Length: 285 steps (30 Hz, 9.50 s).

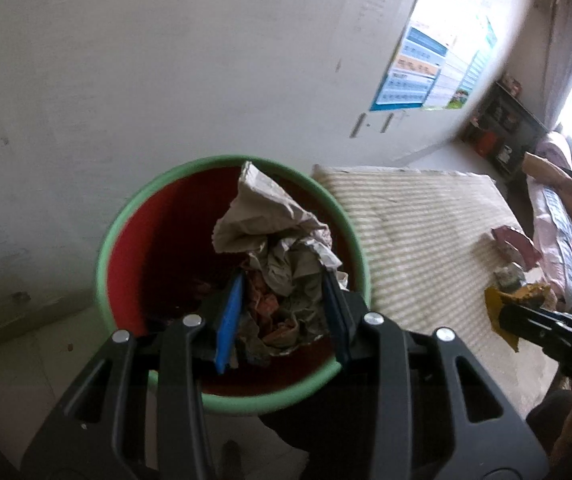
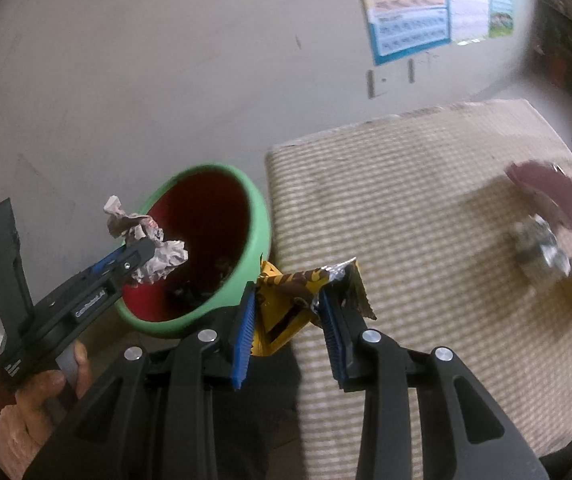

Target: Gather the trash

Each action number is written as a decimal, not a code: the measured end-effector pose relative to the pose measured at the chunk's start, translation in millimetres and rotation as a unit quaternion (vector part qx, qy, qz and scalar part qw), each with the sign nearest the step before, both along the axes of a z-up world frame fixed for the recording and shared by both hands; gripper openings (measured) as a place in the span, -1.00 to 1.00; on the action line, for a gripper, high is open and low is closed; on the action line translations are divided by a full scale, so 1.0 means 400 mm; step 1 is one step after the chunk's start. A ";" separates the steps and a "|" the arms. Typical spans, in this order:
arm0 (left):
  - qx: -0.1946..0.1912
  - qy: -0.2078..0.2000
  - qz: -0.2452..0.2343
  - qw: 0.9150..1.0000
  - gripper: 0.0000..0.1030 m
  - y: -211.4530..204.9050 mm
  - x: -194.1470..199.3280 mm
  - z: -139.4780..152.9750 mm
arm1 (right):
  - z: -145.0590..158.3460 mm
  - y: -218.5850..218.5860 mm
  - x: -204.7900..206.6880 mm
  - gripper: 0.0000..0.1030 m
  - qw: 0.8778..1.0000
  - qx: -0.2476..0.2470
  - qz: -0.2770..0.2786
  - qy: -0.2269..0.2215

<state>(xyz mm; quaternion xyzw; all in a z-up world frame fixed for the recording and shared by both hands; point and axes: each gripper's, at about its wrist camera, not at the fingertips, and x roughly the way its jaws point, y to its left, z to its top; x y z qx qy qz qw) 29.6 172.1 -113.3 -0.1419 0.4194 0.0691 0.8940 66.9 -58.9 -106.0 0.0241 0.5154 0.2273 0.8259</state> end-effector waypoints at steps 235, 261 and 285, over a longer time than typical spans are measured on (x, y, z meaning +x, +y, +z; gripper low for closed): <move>-0.065 0.037 0.064 0.995 -0.29 0.076 -0.010 -0.036 | -0.028 0.211 0.053 -0.52 0.994 -0.003 0.105 0.011; -0.061 0.047 0.033 0.996 0.15 0.005 0.006 -0.041 | -0.004 -0.227 0.073 -0.02 0.999 -0.021 -0.041 -0.016; 0.015 0.082 -0.070 0.994 0.26 -0.250 0.086 -0.033 | -0.192 -0.780 0.206 -0.42 0.962 -0.237 -0.109 0.074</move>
